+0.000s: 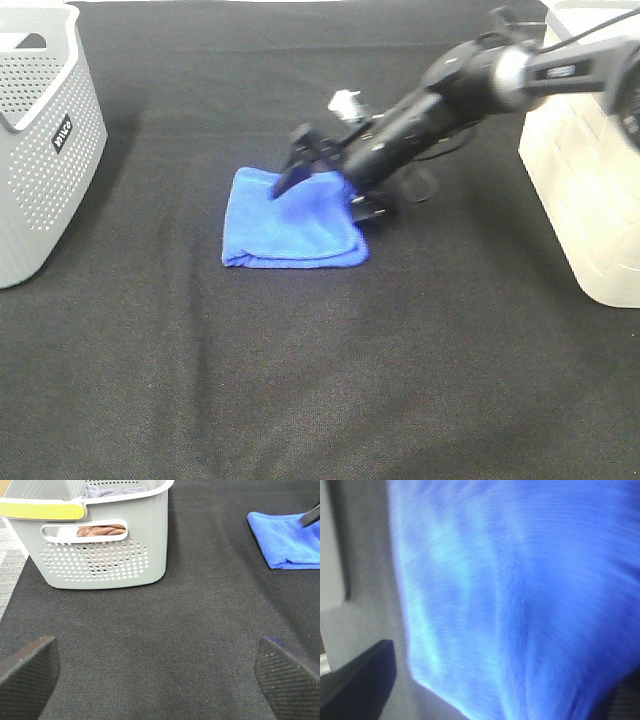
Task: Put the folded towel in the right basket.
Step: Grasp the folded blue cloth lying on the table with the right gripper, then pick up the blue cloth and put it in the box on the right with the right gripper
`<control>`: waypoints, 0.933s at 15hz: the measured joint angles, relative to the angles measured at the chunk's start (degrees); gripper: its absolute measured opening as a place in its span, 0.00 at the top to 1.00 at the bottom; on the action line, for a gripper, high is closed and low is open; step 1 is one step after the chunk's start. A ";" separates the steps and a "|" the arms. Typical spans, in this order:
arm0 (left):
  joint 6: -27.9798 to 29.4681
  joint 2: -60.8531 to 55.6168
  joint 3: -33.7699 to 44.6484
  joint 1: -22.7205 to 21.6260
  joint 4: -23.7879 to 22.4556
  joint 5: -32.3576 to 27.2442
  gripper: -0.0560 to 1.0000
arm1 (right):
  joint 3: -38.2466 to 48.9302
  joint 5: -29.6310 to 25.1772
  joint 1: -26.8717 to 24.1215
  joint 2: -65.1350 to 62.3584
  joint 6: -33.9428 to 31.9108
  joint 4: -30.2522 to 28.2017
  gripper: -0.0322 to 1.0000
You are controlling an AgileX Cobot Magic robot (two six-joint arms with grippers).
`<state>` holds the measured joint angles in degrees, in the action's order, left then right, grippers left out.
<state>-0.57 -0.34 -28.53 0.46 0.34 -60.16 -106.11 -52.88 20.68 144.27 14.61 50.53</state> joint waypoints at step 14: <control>0.00 0.00 0.00 0.00 0.00 0.00 0.01 | 1.78 -4.30 4.64 -11.57 1.32 -16.44 0.78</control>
<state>-0.57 -0.34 -28.53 0.46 0.34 -60.16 -104.34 -57.18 25.32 132.70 15.93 34.09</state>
